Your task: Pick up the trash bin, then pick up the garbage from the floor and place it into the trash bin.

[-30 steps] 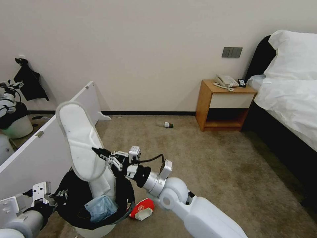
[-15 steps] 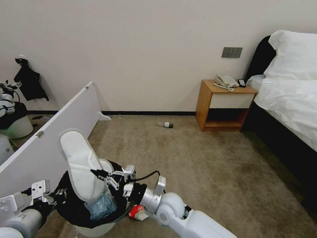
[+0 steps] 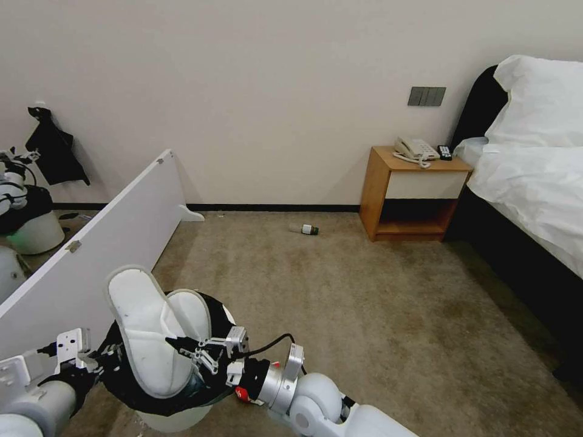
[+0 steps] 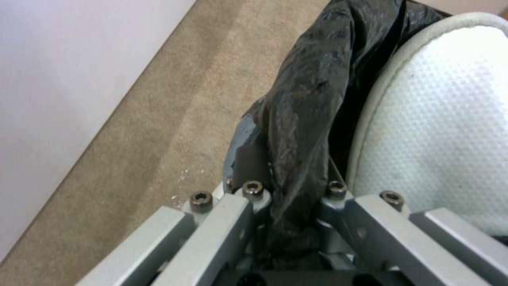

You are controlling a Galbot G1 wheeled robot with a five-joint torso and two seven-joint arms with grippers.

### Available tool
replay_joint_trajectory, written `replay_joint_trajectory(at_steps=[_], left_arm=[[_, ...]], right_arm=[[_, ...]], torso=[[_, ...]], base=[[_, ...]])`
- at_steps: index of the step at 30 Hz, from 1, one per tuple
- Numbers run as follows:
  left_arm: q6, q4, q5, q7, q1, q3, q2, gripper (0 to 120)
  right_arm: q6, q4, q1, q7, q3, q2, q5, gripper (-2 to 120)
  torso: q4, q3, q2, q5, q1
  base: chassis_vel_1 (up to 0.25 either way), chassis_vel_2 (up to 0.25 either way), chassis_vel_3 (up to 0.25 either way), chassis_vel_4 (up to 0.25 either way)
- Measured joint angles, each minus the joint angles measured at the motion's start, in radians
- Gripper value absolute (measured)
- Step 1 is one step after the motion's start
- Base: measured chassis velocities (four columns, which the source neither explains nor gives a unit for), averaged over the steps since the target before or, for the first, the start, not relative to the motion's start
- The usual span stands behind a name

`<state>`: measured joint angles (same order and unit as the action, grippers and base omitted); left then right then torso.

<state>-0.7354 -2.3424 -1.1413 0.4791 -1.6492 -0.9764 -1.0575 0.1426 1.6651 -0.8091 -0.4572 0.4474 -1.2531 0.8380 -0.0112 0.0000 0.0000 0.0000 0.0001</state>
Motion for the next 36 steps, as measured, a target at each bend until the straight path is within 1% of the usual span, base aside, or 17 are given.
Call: replay_joint_trajectory(at_steps=[15,28,36], left_arm=[[0.0,-0.006,-0.006,0.0,-0.003,-0.004,0.001,4],[0.0,-0.012,-0.009,0.0,-0.005,-0.001,0.002,4],[0.0,-0.014,-0.011,0.0,-0.005,-0.001,0.003,4]], right_arm=[[0.008,-0.01,-0.019,0.009,-0.013,0.003,-0.028,0],[0.014,-0.054,0.016,0.01,-0.032,-0.033,-0.041,0],[0.014,-0.068,0.028,0.01,-0.032,-0.039,-0.043,0]], torso=[[-0.0001,0.0,0.0,0.0,0.0],[0.0,0.0,0.0,0.0,0.0],[0.0,0.0,0.0,0.0,0.0]], base=[[0.0,0.0,0.0,0.0],[0.0,0.0,0.0,0.0],[0.0,0.0,0.0,0.0]])
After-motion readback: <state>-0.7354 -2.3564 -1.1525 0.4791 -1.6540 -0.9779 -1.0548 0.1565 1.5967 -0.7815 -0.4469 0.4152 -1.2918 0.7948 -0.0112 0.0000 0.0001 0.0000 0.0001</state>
